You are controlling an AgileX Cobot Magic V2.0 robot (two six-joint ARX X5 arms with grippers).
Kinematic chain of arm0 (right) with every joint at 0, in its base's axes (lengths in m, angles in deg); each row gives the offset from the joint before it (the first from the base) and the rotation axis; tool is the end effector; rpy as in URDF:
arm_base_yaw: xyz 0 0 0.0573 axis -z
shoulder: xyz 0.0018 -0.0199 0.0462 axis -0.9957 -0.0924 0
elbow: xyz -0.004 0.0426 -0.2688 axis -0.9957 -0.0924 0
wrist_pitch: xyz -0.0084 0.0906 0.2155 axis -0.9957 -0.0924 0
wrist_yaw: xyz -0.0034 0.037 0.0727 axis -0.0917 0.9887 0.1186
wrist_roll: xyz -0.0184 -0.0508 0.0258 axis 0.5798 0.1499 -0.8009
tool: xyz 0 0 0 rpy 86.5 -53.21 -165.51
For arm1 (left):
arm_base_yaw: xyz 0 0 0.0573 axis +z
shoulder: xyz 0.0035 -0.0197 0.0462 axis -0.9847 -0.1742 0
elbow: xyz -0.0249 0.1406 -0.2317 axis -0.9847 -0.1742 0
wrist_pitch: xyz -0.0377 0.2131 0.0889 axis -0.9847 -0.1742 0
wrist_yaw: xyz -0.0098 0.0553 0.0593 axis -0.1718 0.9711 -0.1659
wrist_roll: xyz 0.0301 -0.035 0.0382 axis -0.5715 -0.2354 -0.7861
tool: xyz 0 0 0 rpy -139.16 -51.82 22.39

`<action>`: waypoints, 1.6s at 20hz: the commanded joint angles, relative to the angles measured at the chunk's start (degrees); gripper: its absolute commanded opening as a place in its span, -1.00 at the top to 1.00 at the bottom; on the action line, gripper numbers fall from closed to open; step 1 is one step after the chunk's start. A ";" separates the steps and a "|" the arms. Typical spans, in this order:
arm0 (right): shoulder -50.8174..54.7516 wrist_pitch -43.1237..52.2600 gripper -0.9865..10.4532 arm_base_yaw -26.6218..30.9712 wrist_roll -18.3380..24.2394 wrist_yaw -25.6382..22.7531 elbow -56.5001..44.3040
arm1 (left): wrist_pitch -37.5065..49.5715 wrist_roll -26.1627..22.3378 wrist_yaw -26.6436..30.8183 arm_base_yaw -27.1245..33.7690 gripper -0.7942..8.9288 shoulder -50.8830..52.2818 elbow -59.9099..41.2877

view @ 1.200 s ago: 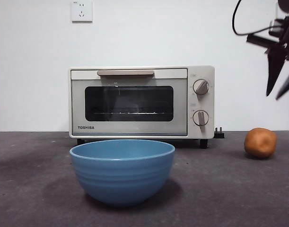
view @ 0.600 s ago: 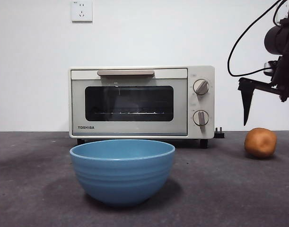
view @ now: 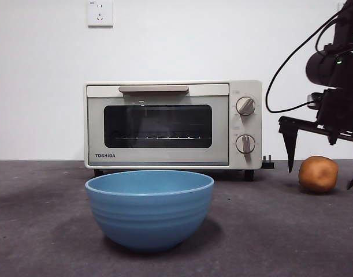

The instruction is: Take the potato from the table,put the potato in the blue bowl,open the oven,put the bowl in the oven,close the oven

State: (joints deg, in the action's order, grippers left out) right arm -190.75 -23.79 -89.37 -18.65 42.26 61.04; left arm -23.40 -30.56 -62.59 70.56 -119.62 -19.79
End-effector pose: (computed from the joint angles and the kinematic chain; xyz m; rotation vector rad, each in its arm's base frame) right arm 0.3704 0.0343 0.1916 0.4168 1.2438 -0.1253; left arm 0.1529 -0.0423 0.3235 -0.2022 1.1237 -0.5155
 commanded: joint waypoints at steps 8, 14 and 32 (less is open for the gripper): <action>-0.52 -2.25 0.84 -2.05 1.95 -3.32 0.17 | -1.46 0.63 -0.02 -0.17 0.85 -0.15 0.00; 5.05 -9.07 0.84 -2.05 10.99 -3.45 0.39 | -1.46 0.59 -0.04 -0.17 0.85 -0.13 0.00; 30.84 -27.82 0.84 -23.23 18.86 1.53 0.35 | -3.19 0.04 -0.04 -8.20 0.85 -0.11 0.00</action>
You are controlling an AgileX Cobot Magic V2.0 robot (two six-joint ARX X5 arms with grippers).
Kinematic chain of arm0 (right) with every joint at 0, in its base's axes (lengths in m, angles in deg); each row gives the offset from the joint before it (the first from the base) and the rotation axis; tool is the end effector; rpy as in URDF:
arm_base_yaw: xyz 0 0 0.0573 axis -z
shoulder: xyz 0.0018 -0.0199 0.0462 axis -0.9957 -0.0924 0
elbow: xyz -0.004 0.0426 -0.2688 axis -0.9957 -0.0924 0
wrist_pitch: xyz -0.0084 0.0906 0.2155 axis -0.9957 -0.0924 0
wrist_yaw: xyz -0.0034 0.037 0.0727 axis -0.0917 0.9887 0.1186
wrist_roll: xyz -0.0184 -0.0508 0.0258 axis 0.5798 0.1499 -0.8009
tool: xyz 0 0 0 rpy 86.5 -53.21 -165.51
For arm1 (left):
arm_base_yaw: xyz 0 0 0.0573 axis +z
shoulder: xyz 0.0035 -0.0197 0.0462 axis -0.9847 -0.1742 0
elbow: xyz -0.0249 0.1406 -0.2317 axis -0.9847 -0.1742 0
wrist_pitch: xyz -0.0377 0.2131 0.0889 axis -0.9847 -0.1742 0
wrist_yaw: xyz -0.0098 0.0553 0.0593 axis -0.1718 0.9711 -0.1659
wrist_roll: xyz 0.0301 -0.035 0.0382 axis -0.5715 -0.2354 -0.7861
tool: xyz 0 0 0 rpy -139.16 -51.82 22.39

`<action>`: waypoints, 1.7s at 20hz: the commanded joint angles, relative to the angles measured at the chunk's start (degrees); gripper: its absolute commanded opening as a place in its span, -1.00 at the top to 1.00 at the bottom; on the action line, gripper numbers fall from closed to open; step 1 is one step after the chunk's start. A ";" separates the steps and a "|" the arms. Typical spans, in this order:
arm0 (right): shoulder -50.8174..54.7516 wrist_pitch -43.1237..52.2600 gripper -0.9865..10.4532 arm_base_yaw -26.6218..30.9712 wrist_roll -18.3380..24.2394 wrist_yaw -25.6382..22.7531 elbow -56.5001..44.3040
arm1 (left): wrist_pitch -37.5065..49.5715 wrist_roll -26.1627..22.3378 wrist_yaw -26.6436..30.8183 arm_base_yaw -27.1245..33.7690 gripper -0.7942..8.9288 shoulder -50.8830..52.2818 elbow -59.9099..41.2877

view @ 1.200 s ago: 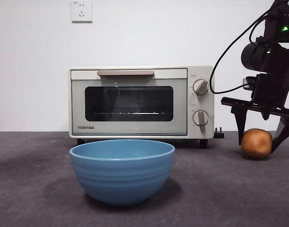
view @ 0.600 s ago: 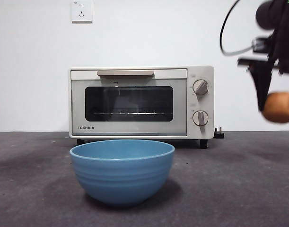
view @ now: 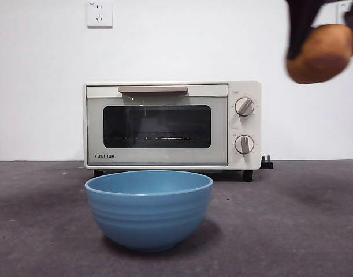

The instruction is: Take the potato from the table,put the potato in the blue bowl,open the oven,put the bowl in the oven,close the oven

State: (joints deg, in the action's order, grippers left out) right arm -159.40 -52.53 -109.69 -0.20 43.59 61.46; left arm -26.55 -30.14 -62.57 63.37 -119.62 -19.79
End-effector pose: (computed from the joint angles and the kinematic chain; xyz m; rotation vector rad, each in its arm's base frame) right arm 0.2087 0.1027 0.3324 -0.0603 1.2049 0.4124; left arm 0.1415 -0.0597 0.3211 -0.1419 1.1991 -0.6127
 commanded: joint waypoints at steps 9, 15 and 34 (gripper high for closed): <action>-7.17 10.08 0.83 -21.88 -0.17 2.27 -0.07 | -0.85 0.90 2.16 -6.54 0.85 -0.11 0.00; -17.94 16.61 0.83 -26.12 -4.02 2.29 -0.07 | -4.44 0.87 15.19 -7.43 0.85 -0.09 0.00; -27.15 18.10 0.26 -27.17 -8.85 -0.09 -0.07 | -4.17 0.44 15.02 -7.45 0.85 -0.09 0.00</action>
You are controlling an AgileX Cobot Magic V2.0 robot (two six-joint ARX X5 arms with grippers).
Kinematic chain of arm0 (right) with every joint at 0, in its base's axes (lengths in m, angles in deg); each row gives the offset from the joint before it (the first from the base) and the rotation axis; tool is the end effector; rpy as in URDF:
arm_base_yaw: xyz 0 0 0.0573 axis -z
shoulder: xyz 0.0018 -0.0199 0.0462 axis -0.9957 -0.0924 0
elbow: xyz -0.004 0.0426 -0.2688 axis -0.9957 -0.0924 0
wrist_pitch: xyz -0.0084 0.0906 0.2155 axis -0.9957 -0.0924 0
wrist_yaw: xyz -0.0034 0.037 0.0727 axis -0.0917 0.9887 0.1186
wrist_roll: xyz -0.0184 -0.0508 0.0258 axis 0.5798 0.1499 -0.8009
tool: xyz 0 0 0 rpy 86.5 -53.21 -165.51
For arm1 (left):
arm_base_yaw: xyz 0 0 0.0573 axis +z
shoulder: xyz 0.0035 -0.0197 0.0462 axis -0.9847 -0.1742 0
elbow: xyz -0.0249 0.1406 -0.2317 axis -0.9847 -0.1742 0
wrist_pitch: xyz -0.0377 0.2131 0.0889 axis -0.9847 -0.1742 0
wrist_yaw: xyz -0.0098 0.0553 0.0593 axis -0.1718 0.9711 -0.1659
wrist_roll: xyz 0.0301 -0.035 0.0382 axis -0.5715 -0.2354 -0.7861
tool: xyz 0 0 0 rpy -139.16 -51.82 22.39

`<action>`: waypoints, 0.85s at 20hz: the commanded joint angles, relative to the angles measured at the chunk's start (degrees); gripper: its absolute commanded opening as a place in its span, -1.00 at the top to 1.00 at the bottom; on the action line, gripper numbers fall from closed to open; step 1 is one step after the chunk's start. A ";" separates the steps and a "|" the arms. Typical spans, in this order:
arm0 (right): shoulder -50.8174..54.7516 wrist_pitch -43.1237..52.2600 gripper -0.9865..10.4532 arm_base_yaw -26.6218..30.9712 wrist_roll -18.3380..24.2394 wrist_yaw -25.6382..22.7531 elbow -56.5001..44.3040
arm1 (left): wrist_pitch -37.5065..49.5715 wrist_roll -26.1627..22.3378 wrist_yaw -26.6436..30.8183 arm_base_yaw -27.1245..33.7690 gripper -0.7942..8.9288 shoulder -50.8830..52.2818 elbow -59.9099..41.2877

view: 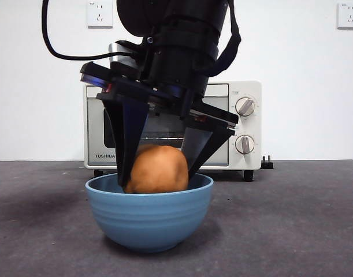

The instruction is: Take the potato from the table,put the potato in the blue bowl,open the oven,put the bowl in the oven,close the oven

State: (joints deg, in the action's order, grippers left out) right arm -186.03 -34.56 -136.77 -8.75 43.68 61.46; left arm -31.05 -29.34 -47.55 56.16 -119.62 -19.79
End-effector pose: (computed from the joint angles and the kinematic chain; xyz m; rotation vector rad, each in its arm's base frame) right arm 0.2086 0.2758 0.2158 -0.2927 1.3749 0.6756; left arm 0.1308 -0.0654 0.3151 0.0838 1.2630 -0.4712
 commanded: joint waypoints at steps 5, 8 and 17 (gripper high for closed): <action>-0.50 -0.24 0.10 -0.11 -1.25 -0.17 -0.07 | 0.57 -0.37 0.00 -0.24 0.85 -0.09 0.00; -0.39 -0.28 0.10 -0.39 -1.22 -0.20 -0.04 | 0.70 -0.39 0.00 -0.24 0.85 -0.09 0.00; 12.90 -1.99 0.12 -0.42 -1.20 -0.35 0.00 | 9.92 -3.04 -0.02 -0.24 0.85 -0.28 0.00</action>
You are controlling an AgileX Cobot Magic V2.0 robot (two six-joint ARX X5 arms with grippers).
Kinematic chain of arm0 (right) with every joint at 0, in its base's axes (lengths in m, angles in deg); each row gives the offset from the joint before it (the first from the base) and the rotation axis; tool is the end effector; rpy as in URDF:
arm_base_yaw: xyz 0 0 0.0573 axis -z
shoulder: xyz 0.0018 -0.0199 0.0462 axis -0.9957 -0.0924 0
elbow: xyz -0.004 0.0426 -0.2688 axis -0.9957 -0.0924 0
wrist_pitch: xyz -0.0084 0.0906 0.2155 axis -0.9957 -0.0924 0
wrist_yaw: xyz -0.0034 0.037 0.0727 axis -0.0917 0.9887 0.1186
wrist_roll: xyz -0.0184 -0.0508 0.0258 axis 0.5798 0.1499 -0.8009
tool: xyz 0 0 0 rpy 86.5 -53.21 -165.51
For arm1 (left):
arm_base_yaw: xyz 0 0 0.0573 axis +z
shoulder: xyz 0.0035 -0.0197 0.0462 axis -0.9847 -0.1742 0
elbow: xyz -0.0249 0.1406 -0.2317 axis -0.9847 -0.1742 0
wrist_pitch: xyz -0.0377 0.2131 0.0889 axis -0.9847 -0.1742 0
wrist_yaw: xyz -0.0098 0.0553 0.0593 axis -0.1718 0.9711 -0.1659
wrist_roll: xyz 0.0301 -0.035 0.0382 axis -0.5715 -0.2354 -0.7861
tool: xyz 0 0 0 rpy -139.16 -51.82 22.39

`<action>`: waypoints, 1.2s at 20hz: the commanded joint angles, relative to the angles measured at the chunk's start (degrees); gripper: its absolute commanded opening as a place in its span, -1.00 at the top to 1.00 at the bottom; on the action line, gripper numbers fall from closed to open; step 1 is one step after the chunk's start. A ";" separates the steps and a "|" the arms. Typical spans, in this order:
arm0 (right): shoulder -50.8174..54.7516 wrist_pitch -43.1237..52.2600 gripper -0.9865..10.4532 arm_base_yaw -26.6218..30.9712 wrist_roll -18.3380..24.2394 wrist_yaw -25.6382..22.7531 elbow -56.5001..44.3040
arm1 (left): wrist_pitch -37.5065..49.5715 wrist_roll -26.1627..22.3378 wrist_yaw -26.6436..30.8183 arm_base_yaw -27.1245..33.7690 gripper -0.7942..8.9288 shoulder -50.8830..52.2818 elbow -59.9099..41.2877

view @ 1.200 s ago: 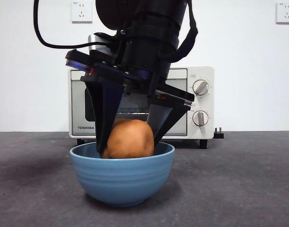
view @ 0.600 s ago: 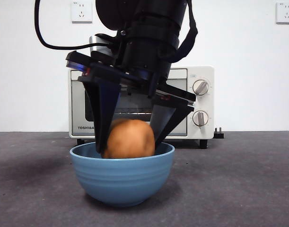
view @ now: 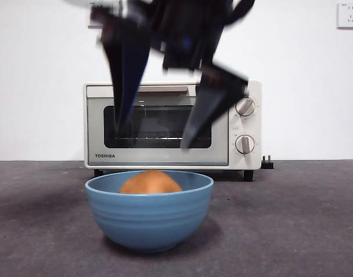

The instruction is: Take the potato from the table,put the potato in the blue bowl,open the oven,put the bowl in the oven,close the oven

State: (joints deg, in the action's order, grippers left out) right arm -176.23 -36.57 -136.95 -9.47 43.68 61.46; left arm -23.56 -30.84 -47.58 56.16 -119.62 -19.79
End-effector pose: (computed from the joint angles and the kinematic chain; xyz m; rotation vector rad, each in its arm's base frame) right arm 0.1910 0.2548 0.2681 -0.2247 1.2587 0.7214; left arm 0.1425 -0.0706 0.3205 0.0889 1.1264 -0.5076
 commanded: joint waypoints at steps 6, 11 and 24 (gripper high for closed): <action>18.91 -1.22 0.71 -0.17 1.46 -11.32 0.00 | 17.11 -5.46 -0.28 -0.11 0.85 -4.22 0.00; 26.60 -12.90 0.84 1.90 1.60 -28.35 0.00 | 30.62 -9.38 -10.78 1.51 0.85 -13.51 0.00; 39.95 -17.70 0.84 19.32 12.00 -18.97 -0.09 | 61.53 13.11 -36.92 13.66 0.85 -30.05 6.10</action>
State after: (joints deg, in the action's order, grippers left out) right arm -136.11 -54.41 -117.60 1.09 24.60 61.48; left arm 37.43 -19.30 -83.71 69.86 -149.26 -14.13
